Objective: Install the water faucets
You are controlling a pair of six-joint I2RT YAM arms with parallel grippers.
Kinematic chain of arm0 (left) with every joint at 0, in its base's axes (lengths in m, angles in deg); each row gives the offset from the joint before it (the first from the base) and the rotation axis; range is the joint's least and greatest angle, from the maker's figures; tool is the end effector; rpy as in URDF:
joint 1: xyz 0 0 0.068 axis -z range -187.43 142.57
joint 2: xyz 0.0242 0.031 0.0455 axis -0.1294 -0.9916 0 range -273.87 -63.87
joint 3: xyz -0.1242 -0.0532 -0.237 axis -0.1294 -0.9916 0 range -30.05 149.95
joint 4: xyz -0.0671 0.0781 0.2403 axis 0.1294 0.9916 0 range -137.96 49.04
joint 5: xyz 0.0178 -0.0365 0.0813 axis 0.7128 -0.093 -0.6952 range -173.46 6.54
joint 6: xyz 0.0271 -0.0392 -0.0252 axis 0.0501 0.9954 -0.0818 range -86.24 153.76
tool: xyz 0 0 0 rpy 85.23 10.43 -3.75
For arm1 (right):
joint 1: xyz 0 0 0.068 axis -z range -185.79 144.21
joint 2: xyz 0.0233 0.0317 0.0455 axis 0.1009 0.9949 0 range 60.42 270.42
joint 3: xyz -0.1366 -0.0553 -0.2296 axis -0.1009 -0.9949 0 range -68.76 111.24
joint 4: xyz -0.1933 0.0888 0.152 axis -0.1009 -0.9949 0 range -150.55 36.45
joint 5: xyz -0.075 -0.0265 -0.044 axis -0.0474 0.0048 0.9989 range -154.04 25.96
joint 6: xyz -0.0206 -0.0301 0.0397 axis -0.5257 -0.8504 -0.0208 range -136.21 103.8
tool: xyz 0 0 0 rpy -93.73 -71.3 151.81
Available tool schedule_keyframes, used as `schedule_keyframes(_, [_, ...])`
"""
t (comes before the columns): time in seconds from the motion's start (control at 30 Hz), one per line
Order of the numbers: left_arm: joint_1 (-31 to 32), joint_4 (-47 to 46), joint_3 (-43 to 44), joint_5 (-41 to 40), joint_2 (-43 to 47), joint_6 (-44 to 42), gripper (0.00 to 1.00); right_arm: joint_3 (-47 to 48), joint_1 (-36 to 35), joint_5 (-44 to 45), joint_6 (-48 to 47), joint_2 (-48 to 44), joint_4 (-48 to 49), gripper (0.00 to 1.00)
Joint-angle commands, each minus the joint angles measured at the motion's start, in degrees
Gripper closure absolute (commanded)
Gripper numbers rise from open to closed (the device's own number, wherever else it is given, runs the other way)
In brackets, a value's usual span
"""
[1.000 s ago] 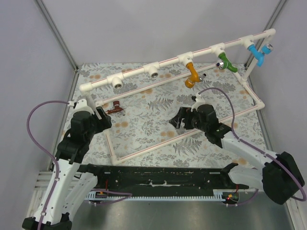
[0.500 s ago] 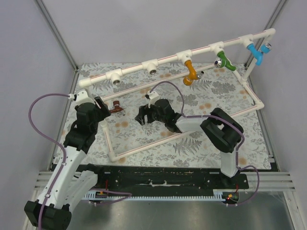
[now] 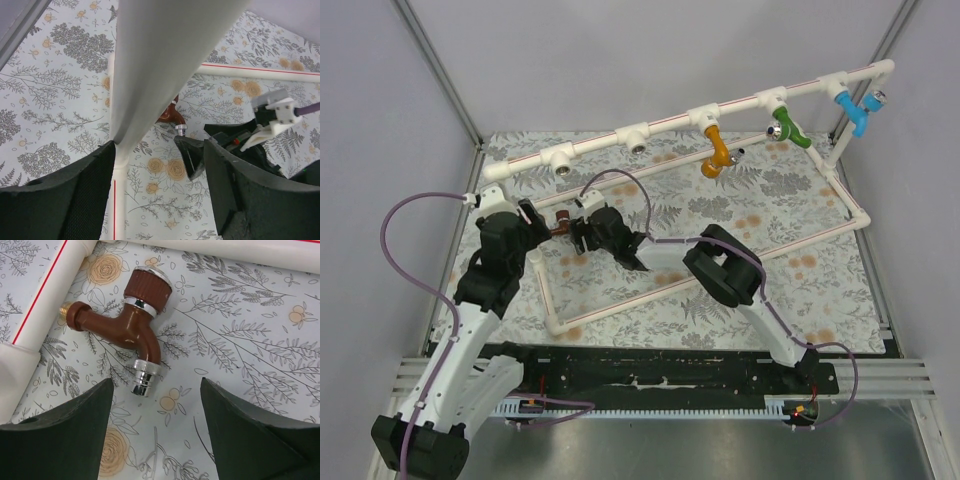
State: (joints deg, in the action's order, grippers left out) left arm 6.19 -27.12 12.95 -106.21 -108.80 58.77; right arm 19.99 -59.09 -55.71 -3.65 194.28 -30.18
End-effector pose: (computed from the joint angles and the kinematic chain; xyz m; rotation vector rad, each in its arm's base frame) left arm 0.1766 -0.0287 0.3103 -0.4456 1.8842 -0.0577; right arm 0.3148 0.4136 0.1322 -0.6020 1.9040 0.6130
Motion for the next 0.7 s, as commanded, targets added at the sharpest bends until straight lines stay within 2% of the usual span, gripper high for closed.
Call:
schedule_keyframes(0.0, [0.17,-3.18,1.47,1.03,1.33,-1.02,0.25,7.57,-2.59,6.50,-3.06,3.33,-7.10,0.23])
schedule_keyframes(0.2, [0.17,-2.30,0.86,1.03,2.56,-0.14,0.23,13.99,-4.18,16.78,-3.50,8.25,-13.43,0.30])
schedule_keyframes(0.3, [0.17,-1.77,0.85,1.56,2.65,0.03,0.22,16.97,-5.32,21.88,-4.99,9.66,-15.72,0.41])
schedule_keyframes(0.37, [0.17,-0.98,0.68,2.26,3.26,0.65,0.20,17.77,-6.03,24.70,-6.05,10.36,-17.13,0.54])
schedule_keyframes(0.47, [0.17,0.34,-0.02,3.14,4.93,1.70,0.18,13.57,-6.20,26.20,-6.23,7.31,-16.87,0.77])
schedule_keyframes(0.57, [0.17,2.71,-0.11,3.93,8.09,1.71,0.18,4.36,-6.20,25.76,-6.66,0.90,-14.60,1.00])
schedule_keyframes(0.67, [0.17,7.00,0.76,5.77,11.25,1.35,0.17,-6.18,-6.20,23.93,-8.16,-7.10,-11.78,1.00])
